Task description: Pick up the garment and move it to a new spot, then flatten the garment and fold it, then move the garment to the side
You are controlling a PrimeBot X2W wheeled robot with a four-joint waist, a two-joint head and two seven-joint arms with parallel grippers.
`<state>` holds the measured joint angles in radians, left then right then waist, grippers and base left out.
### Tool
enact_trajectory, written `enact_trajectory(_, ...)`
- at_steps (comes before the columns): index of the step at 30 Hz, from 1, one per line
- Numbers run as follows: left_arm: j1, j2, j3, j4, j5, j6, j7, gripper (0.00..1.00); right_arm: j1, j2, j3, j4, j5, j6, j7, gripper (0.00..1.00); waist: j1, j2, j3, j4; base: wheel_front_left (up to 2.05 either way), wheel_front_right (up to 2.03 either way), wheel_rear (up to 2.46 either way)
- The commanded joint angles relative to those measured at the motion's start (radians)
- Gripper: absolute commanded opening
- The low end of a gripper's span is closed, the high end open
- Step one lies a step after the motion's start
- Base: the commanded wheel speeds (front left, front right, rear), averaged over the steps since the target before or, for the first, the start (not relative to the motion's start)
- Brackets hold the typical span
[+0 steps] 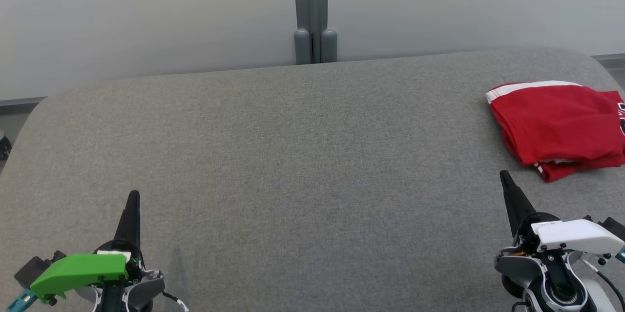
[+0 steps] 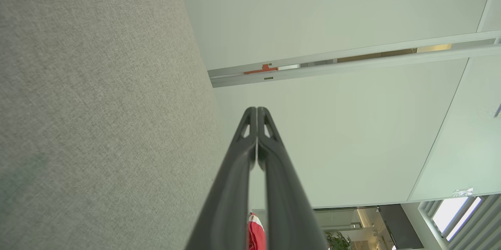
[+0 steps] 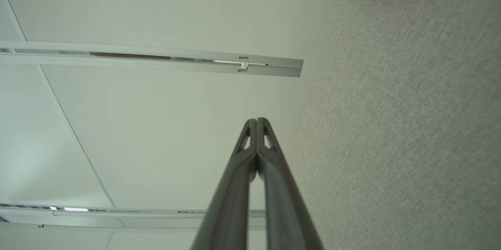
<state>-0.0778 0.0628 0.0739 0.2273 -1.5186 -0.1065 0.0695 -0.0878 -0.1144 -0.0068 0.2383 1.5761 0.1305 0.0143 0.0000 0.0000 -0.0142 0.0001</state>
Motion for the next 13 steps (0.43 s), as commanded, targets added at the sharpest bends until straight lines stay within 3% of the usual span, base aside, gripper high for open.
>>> enact_trajectory(1,-0.024,0.008,0.008,-0.001,-0.025,-0.008,0.005,0.00,-0.016,-0.006,-0.004,0.001,0.022,0.000,0.006,0.00,0.0000,0.0000,0.001,0.000,0.00,0.00,0.00)
enact_trajectory(13,-0.042,0.008,0.019,0.008,-0.103,-0.013,0.025,0.00,-0.028,-0.009,-0.013,0.007,0.108,0.000,0.024,0.00,0.0000,0.0000,0.012,0.000,0.00,0.00,0.00)
